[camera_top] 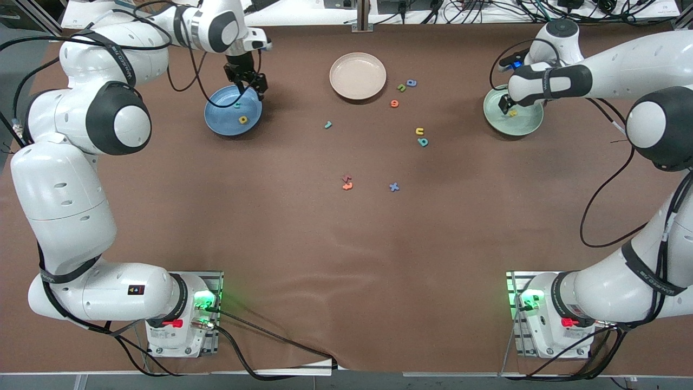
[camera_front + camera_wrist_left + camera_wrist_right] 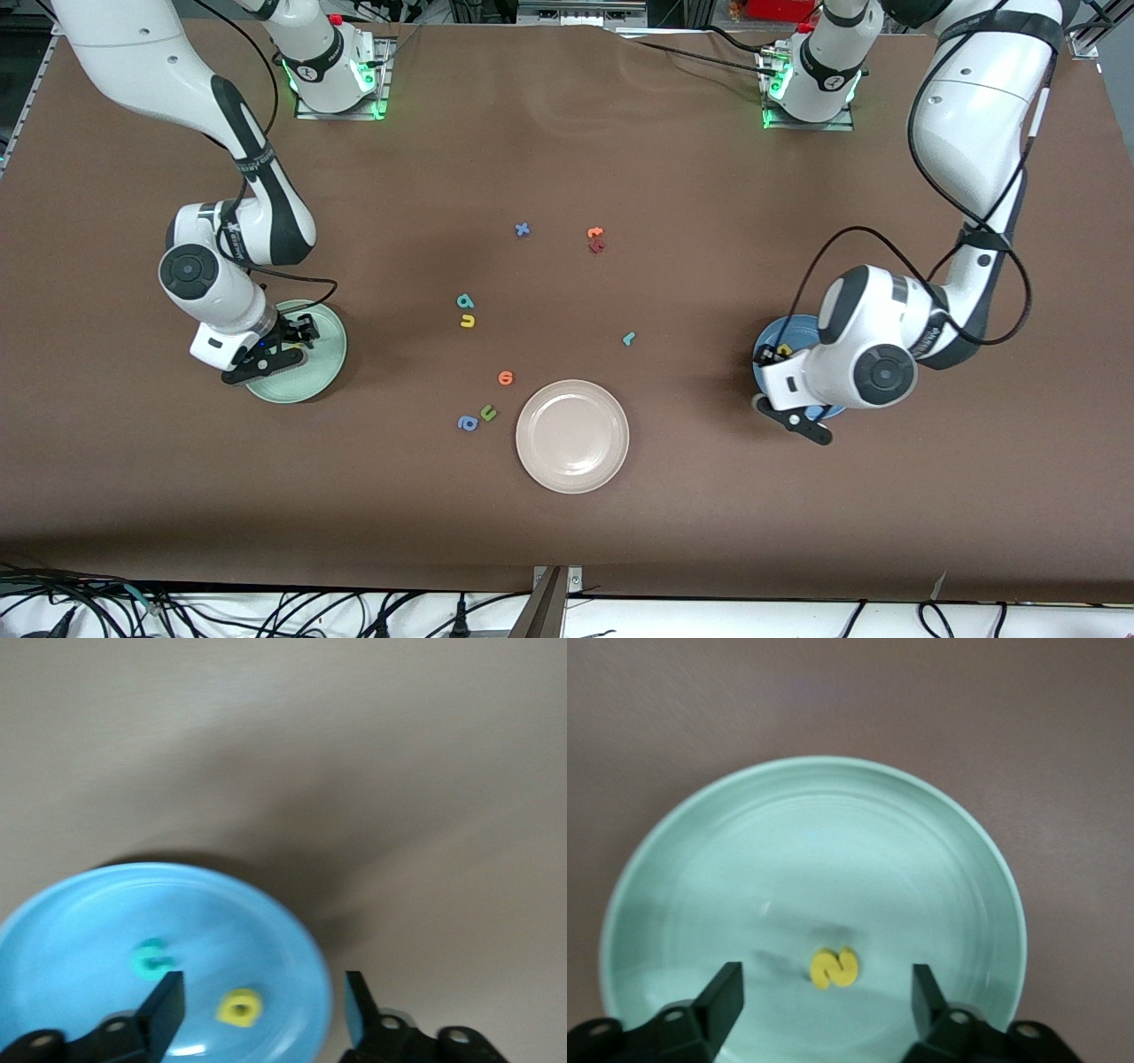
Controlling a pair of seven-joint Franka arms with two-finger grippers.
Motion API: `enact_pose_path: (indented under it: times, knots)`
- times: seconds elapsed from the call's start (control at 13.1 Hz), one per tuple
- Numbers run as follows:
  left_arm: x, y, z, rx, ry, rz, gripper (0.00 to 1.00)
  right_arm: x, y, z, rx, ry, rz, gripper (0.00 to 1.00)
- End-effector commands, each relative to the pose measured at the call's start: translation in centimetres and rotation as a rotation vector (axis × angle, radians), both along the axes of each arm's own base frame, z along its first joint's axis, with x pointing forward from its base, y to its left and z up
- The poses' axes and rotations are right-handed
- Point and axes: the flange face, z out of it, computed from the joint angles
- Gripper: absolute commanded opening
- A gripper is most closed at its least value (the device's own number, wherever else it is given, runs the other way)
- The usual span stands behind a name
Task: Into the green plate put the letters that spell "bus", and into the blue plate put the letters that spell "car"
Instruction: 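Drop the c and 2 onto the blue and green plates with both grippers, then grasp the teal 1 with the left gripper while the right gripper grasps the u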
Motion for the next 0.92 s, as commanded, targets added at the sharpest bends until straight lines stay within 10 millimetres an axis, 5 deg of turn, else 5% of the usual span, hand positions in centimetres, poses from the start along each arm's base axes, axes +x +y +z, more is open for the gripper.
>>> enact_pose_path:
  times: [0.0,0.23,0.31,0.53,0.84]
  knots:
    - [-2.2,-6.3,2.2,0.008,0.006,0.077,1.0,-1.0,4.0,4.2,0.09,0.006,-0.116,1.0]
    - [-6.2,-16.2,2.5,0.042,-0.023,0.115,1.0,-2.5,12.5,3.8,0.154,-0.003,-0.267,1.0]
    - [-7.2,-18.1,1.9,0.039,-0.037,0.141,1.0,-2.9,15.1,3.2,0.172,-0.021,-0.31,1.0]
    - [-8.7,-19.6,-0.9,-0.029,-0.099,0.134,0.98,-4.0,21.0,0.6,0.228,-0.073,-0.397,0.99]
    - [-9.2,-21.3,-4.1,0.004,-0.211,0.02,0.89,-4.7,25.9,-2.8,0.283,-0.097,-0.481,0.99]
